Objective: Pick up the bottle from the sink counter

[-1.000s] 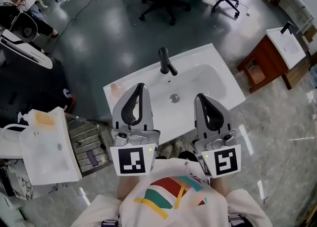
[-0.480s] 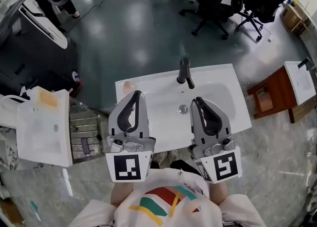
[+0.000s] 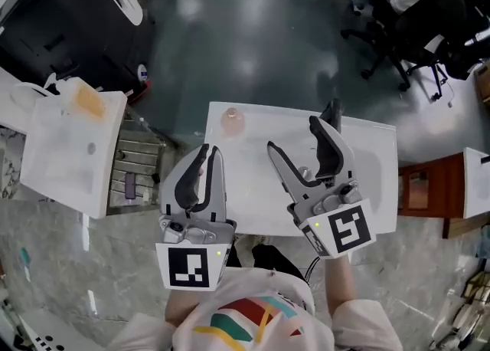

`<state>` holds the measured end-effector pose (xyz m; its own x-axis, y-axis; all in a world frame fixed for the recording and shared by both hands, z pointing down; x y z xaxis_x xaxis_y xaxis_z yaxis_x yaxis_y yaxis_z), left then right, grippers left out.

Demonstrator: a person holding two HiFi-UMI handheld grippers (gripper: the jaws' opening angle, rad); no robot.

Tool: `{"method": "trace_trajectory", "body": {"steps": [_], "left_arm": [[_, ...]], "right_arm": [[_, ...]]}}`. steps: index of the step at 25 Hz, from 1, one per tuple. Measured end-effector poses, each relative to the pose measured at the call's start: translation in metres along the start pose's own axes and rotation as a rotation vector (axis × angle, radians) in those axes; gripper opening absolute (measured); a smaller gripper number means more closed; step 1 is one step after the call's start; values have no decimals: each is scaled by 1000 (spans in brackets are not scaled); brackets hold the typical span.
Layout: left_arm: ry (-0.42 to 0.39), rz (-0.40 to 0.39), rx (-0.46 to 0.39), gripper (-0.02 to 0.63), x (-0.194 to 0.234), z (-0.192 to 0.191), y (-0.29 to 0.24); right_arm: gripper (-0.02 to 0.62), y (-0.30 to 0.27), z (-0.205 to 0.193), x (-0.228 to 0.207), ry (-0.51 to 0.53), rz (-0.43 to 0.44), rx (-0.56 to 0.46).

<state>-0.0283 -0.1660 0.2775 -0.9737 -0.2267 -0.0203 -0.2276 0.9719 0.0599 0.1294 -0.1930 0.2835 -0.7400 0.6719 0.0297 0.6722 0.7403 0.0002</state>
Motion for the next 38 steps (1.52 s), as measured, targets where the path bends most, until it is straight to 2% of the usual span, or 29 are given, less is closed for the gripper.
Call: {"method": "trace_trajectory", "body": {"steps": [2,8,17,23,26,38], "left_arm": [[0,29,24,20,9,-8,4],[11,99,78,20,31,-34,11],[19,141,139,20,46,-73,15],[38,172,188,20,63,-97,25],[61,175,213,52,67,-108,29],[81,210,239,54,87,-121,34]], "right_arm": [[338,-21,-14,0,-10,39,29],[381,-77,-66,-3,-20,117,130],[396,-152,-179,-5,-47,194,379],[396,-180,-233,-3,-67,212,488],[396,-186,-253,-3,-74,209,540],[396,-198,-290,-6,-83,184,666]]}}
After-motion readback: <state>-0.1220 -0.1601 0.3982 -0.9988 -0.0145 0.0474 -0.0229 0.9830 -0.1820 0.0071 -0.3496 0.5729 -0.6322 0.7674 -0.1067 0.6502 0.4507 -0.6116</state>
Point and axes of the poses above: the fingertips, and each gripper's own axes: y backward along the fingers, x to its left, z out of its top, the point moved 5 cm from there along y, backward along the fingers, and after that the axes turned 9 degrees about z, right-handed, at the moved point
